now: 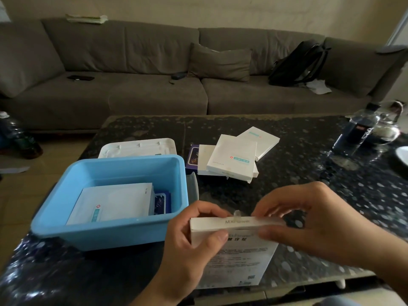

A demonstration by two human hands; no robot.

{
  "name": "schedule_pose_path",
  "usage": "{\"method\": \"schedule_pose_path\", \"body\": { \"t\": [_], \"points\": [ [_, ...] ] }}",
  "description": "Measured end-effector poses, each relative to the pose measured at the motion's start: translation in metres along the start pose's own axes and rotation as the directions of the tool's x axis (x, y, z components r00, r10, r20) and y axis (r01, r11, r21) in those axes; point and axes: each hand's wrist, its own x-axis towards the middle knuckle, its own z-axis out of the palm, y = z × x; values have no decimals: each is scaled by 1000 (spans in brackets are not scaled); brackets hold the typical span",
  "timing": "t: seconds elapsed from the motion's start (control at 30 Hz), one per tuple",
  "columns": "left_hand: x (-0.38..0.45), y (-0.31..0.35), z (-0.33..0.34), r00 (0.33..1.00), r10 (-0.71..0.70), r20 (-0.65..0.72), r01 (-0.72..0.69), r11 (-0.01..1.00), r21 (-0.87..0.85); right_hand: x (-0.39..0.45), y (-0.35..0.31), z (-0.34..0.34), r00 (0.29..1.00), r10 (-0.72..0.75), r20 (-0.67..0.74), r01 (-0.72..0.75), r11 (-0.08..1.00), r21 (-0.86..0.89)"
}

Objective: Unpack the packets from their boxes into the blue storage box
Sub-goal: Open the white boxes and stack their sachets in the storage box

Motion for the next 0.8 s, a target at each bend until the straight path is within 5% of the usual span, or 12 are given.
{"method": "schedule_pose_path", "body": {
  "t": [0.13, 0.3, 0.63, 0.8],
  "points": [
    [-1, -2, 1, 999, 34, -35, -32, 998, 47, -2, 1, 6, 992, -87, -92, 82, 995, -59],
    [-4, -3, 3, 994, 84, -65, -79, 994, 74, -3, -1, 9, 991, -15, -133, 21, 999, 42],
    [-14, -11, 17, 917, 272, -291, -230, 958, 171, 4, -1, 36, 937, 248, -245, -114, 883, 455],
    [-18, -17, 13, 847, 497, -192, -354, 794, 494, 18, 3, 31, 902, 402, -159, -336, 884, 326]
  ]
}}
